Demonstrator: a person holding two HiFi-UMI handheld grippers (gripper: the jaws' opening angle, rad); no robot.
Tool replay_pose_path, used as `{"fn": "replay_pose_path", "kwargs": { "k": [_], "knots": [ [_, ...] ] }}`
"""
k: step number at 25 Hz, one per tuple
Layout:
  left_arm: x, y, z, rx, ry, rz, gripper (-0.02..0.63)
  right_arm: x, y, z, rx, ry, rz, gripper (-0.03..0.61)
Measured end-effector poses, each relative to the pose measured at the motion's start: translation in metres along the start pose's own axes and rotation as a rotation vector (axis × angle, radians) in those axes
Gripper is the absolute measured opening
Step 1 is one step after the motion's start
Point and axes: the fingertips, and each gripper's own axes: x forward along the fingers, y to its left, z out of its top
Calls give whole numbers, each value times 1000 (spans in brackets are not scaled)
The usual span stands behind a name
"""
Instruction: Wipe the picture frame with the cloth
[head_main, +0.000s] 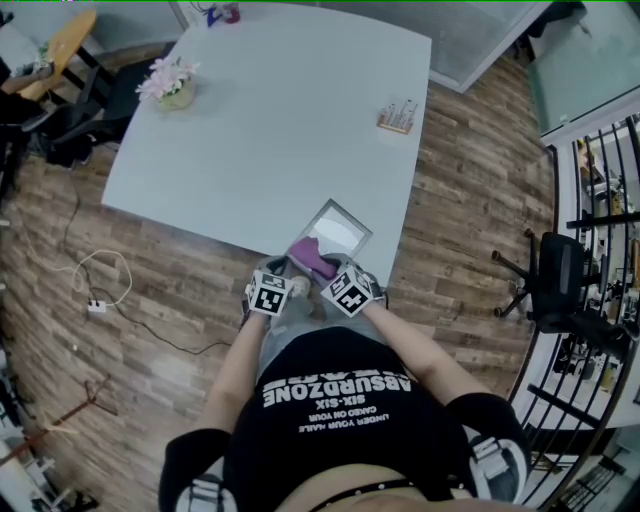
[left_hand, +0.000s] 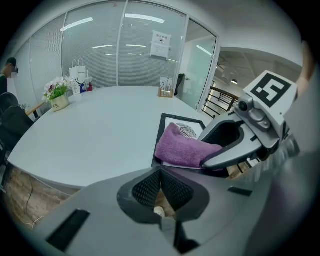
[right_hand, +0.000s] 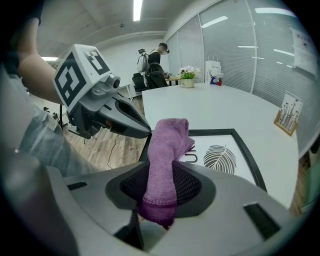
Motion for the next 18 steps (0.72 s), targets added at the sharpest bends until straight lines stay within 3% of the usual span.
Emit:
{"fn": "replay_pose_path", "kwargs": {
  "k": [18],
  "knots": [
    [-1,0,1,-16,-14,2,15,0,-2,0,8,15,-3,143]
  ]
}}
